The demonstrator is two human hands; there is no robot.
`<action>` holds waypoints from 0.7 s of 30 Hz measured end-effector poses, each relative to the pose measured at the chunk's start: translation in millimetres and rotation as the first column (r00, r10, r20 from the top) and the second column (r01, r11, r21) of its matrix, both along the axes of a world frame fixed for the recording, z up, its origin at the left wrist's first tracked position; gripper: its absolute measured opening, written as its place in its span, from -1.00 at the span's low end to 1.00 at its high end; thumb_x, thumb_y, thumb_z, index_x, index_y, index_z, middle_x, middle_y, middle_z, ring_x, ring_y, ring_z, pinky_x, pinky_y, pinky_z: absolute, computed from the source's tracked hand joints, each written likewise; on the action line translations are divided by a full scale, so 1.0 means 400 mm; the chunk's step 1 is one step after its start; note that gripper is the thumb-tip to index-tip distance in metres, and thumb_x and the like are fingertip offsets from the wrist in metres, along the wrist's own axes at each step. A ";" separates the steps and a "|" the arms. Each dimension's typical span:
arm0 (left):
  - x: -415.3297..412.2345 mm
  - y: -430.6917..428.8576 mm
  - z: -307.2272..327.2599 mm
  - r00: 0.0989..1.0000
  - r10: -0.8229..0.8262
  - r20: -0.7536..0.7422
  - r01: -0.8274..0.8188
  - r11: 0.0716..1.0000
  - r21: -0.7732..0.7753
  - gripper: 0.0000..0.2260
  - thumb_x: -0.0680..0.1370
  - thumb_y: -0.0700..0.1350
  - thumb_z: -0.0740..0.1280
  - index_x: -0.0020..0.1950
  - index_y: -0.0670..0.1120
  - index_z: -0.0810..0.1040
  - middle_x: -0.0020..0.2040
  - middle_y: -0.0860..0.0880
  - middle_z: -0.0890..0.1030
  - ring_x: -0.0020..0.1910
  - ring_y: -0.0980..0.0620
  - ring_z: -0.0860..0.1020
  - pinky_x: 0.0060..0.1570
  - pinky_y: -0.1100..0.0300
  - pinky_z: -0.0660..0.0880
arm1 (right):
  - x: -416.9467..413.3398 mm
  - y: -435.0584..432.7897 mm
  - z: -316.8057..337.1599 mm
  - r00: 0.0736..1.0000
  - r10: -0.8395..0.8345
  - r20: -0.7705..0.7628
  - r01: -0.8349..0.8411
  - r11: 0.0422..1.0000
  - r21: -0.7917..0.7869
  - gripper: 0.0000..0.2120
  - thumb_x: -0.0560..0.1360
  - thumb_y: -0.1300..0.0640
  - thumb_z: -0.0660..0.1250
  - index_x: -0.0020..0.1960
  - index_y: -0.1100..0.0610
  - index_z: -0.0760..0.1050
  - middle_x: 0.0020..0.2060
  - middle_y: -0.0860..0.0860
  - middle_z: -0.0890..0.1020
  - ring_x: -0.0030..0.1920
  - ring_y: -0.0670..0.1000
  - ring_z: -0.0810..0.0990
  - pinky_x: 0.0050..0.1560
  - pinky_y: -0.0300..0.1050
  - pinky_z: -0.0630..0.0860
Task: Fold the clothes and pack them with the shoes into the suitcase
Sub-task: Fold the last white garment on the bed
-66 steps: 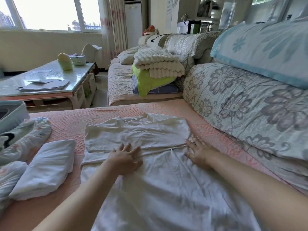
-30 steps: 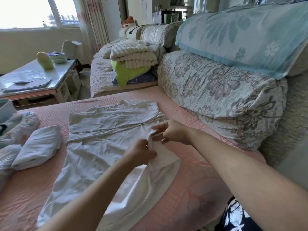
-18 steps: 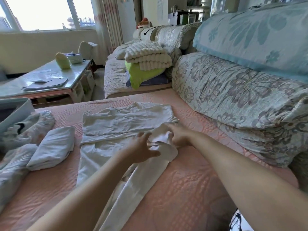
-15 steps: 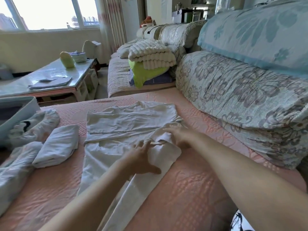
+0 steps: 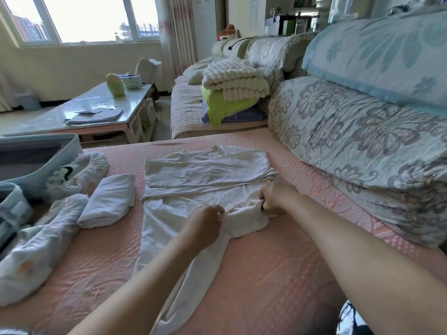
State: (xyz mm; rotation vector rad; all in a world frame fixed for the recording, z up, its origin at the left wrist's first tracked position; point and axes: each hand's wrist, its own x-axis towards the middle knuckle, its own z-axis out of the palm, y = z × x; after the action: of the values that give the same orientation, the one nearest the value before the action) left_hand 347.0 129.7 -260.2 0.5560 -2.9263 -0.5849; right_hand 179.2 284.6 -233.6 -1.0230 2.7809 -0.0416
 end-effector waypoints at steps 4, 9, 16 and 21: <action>0.038 0.036 -0.003 1.000 0.006 -0.028 -0.012 0.976 -0.217 -0.63 0.51 0.16 0.28 0.25 0.06 0.54 0.20 0.02 0.57 0.25 -0.07 0.45 0.17 0.06 0.36 | 0.041 0.019 -0.006 0.998 -0.058 -0.032 0.046 0.954 -0.297 -0.85 0.50 0.07 0.30 -0.17 -0.02 0.63 0.08 0.09 0.57 0.09 0.16 0.57 -0.09 -0.19 0.36; 0.045 0.042 0.008 0.994 0.034 0.107 0.021 0.877 -0.480 -0.57 0.45 0.14 0.33 0.26 -0.01 0.46 0.21 -0.04 0.52 0.25 -0.10 0.41 0.19 0.03 0.33 | 0.059 0.048 -0.012 0.977 -0.213 -0.022 0.180 0.873 -0.454 -0.81 0.49 0.09 0.31 -0.01 -0.05 0.68 0.02 0.04 0.70 0.06 0.17 0.64 -0.14 -0.14 0.38; -0.115 -0.100 0.143 0.958 0.198 0.210 -0.073 0.870 -0.487 -0.80 0.60 -0.04 0.26 0.17 -0.02 0.58 0.11 -0.03 0.61 0.09 -0.08 0.60 -0.20 0.14 0.42 | -0.055 -0.014 0.049 0.962 -0.268 -0.055 0.179 0.767 -0.616 -0.86 0.47 0.12 0.32 -0.13 0.05 0.66 -0.19 0.09 0.68 -0.13 0.20 0.63 -0.26 -0.11 0.40; -0.295 -0.265 0.286 0.952 0.305 0.013 -0.297 0.935 -0.192 -0.74 0.58 -0.13 0.28 0.25 -0.08 0.59 0.20 -0.10 0.61 0.16 -0.12 0.58 0.08 0.07 0.55 | -0.193 -0.165 0.101 0.947 -0.307 -0.097 0.152 0.693 -0.705 -0.84 0.53 0.13 0.31 0.01 0.08 0.66 -0.09 0.16 0.69 -0.04 0.24 0.63 -0.21 -0.08 0.43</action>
State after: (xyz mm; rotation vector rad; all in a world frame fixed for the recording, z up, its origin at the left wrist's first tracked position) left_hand 228.8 23.5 -145.7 0.9764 -2.8087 -0.2589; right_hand 101.9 218.6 -193.2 -0.8037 3.1285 -1.1639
